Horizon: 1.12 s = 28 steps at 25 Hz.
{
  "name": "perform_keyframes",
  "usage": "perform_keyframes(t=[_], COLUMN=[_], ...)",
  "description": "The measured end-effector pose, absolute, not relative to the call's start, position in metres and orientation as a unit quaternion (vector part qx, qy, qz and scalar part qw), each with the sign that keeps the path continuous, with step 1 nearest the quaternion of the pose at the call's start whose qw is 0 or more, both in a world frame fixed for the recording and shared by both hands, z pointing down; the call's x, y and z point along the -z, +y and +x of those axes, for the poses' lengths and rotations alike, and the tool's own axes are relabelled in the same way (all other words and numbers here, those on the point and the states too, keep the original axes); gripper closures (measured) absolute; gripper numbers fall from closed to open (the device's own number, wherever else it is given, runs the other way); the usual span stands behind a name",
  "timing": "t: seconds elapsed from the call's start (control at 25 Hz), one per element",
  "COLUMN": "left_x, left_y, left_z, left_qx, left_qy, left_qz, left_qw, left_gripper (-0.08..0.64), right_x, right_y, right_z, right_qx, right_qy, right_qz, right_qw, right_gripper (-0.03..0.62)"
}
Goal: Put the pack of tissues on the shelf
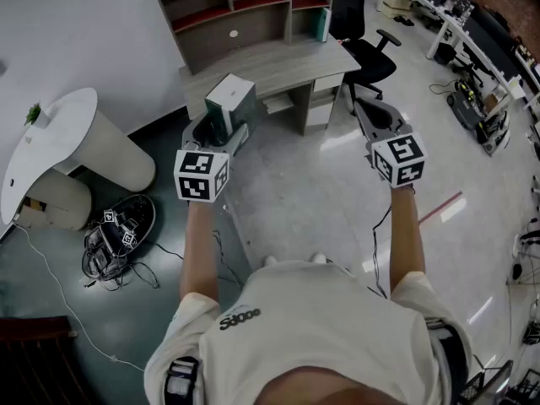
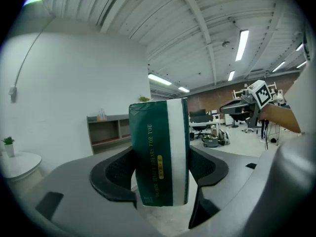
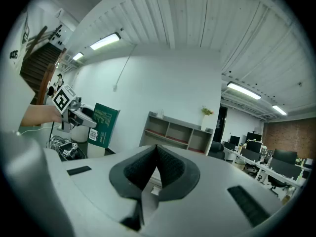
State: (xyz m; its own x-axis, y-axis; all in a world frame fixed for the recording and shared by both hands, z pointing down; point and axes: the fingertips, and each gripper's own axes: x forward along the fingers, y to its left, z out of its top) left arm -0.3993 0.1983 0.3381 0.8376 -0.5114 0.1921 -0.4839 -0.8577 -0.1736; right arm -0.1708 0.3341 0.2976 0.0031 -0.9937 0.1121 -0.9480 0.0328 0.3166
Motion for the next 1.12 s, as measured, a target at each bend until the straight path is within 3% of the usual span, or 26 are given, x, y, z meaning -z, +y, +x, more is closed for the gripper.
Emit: perform_keyframes(t=[0.4,0.92,1.12], left_x=[-0.349,-0.365,-0.371], left_y=[0.21,0.239,0.25], left_z=[-0.373,-0.289,-0.253], left_qx=[0.126,0.146,0.151], left_qy=[0.26,0.272,0.281], left_qz=[-0.956,-0.95,-0.947], left_qw=[0.049,0.038,0.037], left_gripper=[0.224,0.224,0.224], right_x=[-0.311,-0.318,-0.326], right_y=[0.353,0.383,0.379], right_z=[-0.136,-0.021,0.005], right_qx=[0.059,0.027,0.028], right_qy=[-0.689,-0.674,-0.702], right_qz=[0.709,0.737,0.71], right_qw=[0.136,0.035,0.056], right_gripper=[0.589,0.589,0.589])
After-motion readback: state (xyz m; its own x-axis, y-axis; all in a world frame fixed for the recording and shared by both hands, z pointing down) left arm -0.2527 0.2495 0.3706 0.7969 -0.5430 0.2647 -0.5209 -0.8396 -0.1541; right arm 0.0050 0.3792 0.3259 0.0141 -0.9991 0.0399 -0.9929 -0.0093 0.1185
